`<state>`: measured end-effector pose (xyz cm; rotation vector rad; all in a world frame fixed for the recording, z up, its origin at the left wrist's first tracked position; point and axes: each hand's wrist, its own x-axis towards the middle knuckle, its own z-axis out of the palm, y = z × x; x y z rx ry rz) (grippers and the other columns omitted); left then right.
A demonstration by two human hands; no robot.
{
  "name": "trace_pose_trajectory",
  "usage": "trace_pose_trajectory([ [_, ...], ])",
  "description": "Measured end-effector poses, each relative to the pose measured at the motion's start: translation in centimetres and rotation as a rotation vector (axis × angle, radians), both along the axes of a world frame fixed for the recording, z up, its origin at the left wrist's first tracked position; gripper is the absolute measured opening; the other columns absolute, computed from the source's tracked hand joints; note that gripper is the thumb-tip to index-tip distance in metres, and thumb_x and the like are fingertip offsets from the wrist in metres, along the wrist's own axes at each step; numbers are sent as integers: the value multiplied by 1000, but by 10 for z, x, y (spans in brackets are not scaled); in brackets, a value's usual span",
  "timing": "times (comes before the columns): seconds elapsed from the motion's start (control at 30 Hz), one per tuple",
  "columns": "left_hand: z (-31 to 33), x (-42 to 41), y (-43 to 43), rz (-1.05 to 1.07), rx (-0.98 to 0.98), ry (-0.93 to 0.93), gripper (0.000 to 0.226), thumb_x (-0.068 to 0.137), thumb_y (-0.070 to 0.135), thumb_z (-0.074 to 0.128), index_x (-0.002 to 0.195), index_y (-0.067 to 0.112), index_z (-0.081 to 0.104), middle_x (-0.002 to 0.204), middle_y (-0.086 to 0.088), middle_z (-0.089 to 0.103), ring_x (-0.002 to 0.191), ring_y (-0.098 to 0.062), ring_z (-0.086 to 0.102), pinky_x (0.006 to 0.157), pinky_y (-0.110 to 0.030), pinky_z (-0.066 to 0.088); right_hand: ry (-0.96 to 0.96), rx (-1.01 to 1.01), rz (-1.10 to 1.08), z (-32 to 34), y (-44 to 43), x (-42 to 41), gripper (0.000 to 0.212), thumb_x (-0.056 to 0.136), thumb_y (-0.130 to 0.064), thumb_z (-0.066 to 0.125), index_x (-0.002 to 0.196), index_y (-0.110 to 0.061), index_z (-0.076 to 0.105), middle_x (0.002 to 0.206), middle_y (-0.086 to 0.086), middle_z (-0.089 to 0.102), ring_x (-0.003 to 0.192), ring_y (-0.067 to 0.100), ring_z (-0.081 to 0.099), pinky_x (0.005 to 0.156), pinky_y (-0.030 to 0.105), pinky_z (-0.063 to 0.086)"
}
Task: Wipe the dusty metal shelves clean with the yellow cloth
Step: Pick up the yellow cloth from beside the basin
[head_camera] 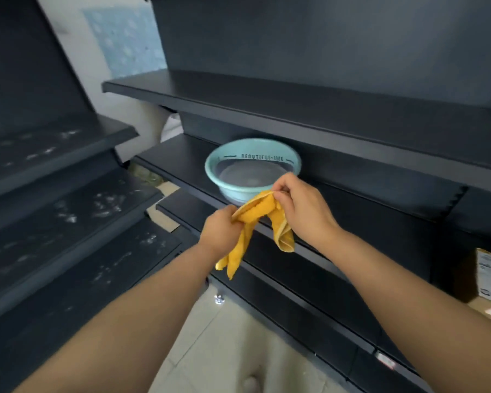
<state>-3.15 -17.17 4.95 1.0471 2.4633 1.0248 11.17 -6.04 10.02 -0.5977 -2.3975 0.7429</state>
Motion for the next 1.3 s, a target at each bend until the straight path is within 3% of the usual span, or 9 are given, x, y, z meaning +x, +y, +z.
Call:
trace_pose_trajectory([
  [0.2, 36, -10, -106, 315, 112, -124, 35, 86, 1, 43, 103, 21, 66, 100, 0, 65, 97, -21, 60, 79, -32, 51, -381, -28, 274, -6, -58, -20, 4, 94, -24, 56, 97, -24, 56, 97, -5, 66, 91, 19, 62, 80, 41, 52],
  [0.37, 69, -13, -167, 343, 212, -271, 45, 89, -10, 37, 111, 17, 65, 101, -7, 66, 86, -19, 64, 74, -32, 55, -447, -199, 494, -5, -115, -59, 60, 86, -1, 53, 141, -19, 36, 130, 1, 51, 117, 16, 53, 102, 34, 45],
  [0.5, 87, -23, -208, 339, 281, -343, 43, 91, -12, 39, 112, 14, 66, 103, -1, 65, 94, -18, 62, 82, -34, 54, -411, -151, 522, -11, -159, -101, 70, 90, -27, 62, 149, -22, 24, 150, 0, 36, 136, 19, 39, 110, 39, 36],
  [0.57, 90, -38, -229, 347, 301, -373, 46, 91, -13, 36, 112, 15, 65, 107, -4, 64, 102, -23, 62, 89, -41, 55, -368, -152, 499, -13, -183, -126, 65, 90, -38, 62, 145, -22, 31, 145, -1, 43, 131, 21, 45, 105, 42, 42],
  [0.67, 92, -72, -260, 359, 270, -338, 49, 91, -14, 36, 110, 19, 66, 112, -6, 65, 107, -24, 62, 92, -43, 54, -268, -128, 444, -13, -215, -161, 32, 93, -39, 58, 119, -23, 52, 118, -4, 63, 108, 18, 61, 89, 36, 53],
  [0.83, 93, -134, -303, 346, 177, -232, 54, 85, -15, 38, 102, 24, 71, 107, 1, 69, 105, -17, 63, 90, -37, 53, -138, -2, 363, -4, -241, -220, 10, 95, -34, 55, 100, -25, 57, 95, -5, 68, 89, 19, 64, 74, 35, 52],
  [1.0, 97, -175, -326, 236, 82, -272, 46, 76, -1, 56, 110, 28, 69, 107, 7, 70, 105, -11, 63, 92, -31, 50, -78, 114, 314, 9, -252, -262, 4, 94, -30, 56, 94, -33, 59, 90, -10, 68, 87, 17, 64, 70, 35, 53],
  [1.17, 102, -215, -314, 165, 5, -242, 42, 79, 26, 74, 118, 33, 61, 112, 7, 65, 105, -15, 60, 94, -40, 50, 10, 234, 277, 30, -248, -297, 7, 95, -27, 55, 95, -30, 62, 71, -18, 46, 90, 13, 51, 64, 29, 42],
  [1.3, 113, -244, -292, 91, 100, -338, 42, 79, 27, 78, 117, 32, 62, 113, 6, 67, 106, -16, 63, 91, -39, 51, 34, 224, 242, 41, -222, -329, 8, 97, -29, 53, 96, -31, 60, 90, -9, 63, 84, 15, 60, 60, 28, 46],
])
